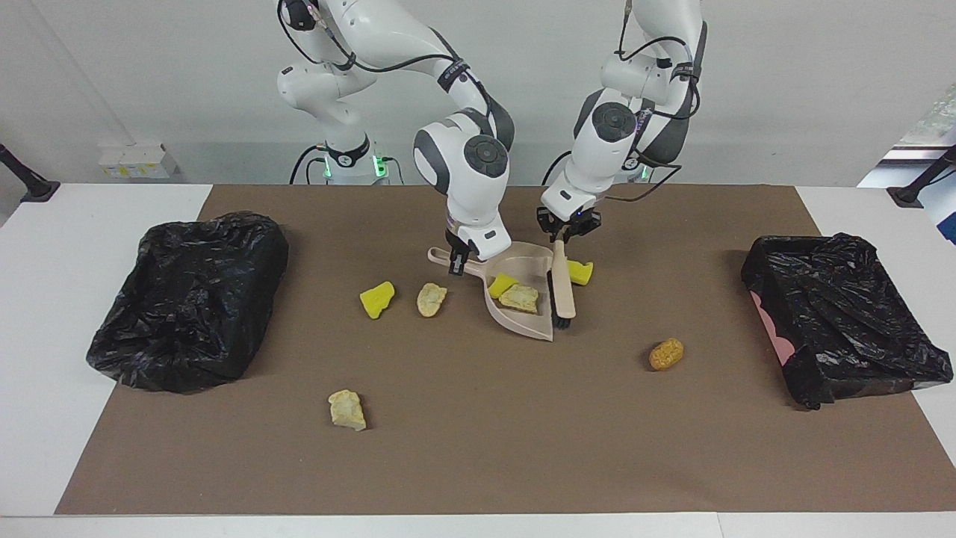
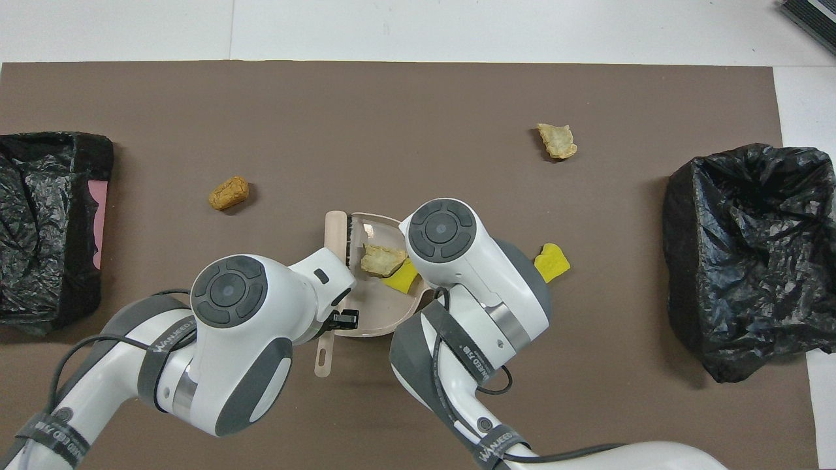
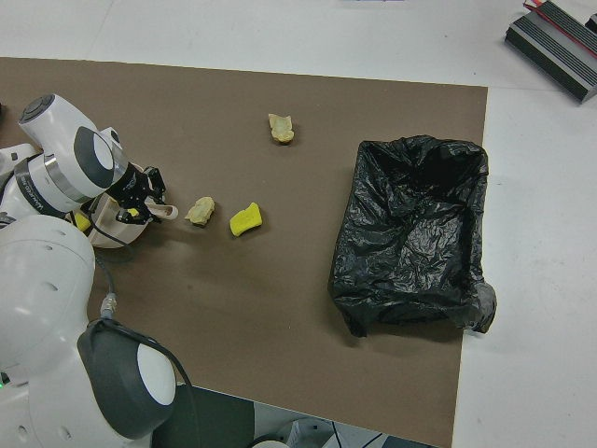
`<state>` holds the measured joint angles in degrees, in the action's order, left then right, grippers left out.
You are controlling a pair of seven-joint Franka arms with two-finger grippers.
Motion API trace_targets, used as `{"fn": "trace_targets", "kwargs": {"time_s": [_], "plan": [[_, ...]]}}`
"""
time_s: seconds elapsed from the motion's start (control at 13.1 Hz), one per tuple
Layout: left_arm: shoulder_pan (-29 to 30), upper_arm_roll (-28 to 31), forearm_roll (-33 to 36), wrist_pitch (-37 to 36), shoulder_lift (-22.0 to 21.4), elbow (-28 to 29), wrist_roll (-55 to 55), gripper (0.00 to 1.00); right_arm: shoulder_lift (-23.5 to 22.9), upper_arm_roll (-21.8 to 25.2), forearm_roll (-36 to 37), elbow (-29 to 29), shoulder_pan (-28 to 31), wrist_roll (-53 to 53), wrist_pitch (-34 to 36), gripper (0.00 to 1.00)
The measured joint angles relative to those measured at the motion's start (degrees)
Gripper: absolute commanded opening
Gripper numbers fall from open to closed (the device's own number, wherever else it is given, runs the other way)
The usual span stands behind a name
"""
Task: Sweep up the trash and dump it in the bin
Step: 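Sweep the sponge and bread pieces into the dustpan with the left gripper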
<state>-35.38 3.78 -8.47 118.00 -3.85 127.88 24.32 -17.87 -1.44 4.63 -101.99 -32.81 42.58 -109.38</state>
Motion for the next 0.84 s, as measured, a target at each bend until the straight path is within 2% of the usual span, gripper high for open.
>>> {"fn": "trace_targets", "kwargs": {"time_s": [0.38, 0.84], "plan": [[3.2, 0.3, 2.6, -7.4, -3.1, 0.9, 11.5, 0.00, 0.0, 0.0, 0.0, 0.0, 0.0, 0.0, 0.0, 0.00], [3.3, -0.6, 2.7, -7.1, -7.9, 9.0, 21.8, 0.00, 0.0, 0.0, 2.3, 0.0, -0.3, 1.3, 0.0, 0.00]]}}
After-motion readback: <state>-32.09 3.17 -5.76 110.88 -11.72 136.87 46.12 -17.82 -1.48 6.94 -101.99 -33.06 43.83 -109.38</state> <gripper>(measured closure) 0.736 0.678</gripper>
